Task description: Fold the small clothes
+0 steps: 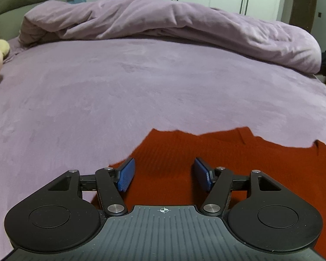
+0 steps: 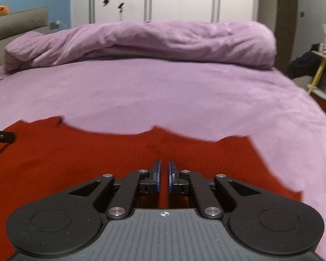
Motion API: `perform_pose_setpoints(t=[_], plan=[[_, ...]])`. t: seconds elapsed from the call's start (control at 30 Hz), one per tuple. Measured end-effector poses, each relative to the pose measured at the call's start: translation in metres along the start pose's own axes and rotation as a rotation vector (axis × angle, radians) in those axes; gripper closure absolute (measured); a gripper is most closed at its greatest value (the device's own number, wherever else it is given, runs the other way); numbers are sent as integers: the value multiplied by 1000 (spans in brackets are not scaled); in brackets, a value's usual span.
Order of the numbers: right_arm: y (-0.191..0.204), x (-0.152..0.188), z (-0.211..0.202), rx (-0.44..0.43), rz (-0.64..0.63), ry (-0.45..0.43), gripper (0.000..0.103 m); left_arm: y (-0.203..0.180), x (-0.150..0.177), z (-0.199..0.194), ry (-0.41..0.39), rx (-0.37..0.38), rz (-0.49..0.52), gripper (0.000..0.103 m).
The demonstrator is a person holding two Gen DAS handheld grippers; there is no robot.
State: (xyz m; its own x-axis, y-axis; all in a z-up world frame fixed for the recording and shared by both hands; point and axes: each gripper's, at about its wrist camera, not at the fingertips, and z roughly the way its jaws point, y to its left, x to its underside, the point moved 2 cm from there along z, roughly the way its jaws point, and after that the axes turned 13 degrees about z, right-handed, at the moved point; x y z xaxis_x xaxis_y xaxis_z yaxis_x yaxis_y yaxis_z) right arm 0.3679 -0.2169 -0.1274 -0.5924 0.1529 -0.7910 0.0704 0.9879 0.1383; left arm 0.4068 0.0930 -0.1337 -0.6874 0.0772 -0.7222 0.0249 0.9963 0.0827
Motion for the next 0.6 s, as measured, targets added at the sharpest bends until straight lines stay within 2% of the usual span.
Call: perform_pose_setpoints(t=[0.1, 0.13, 0.2, 0.27, 0.33, 0.37, 0.43, 0.47, 0.53, 0.57, 0.6], plan=[[-26, -5, 4, 64, 14, -36, 99, 4, -2, 8, -9, -17, 13, 33], [-37, -8, 6, 64, 45, -40, 102, 6, -1, 10, -8, -26, 15, 29], [-58, -9, 5, 68, 115, -52, 103, 15, 2, 14, -5, -1, -27, 25], [-83, -9, 7, 133, 222, -63, 103, 27, 4, 16, -3, 29, -95, 24], [-104, -6, 8, 122, 350, -62, 103, 35, 6, 14, -10, 44, -127, 24], [-105, -6, 8, 144, 360, -68, 95, 38, 7, 12, -12, 47, -126, 23], [-103, -7, 9, 204, 345, -72, 87, 44, 10, 3, 0, 38, -113, 24], [-101, -7, 8, 234, 339, -80, 86, 49, 12, -3, 10, 19, -102, 27], [-95, -9, 1, 350, 321, -98, 86, 60, 20, -17, 22, 8, -85, 28], [-93, -10, -6, 385, 326, -102, 85, 67, 27, -24, 37, 23, -82, 30], [-89, -10, -15, 380, 342, -108, 85, 75, 35, -33, 52, 46, -88, 30]])
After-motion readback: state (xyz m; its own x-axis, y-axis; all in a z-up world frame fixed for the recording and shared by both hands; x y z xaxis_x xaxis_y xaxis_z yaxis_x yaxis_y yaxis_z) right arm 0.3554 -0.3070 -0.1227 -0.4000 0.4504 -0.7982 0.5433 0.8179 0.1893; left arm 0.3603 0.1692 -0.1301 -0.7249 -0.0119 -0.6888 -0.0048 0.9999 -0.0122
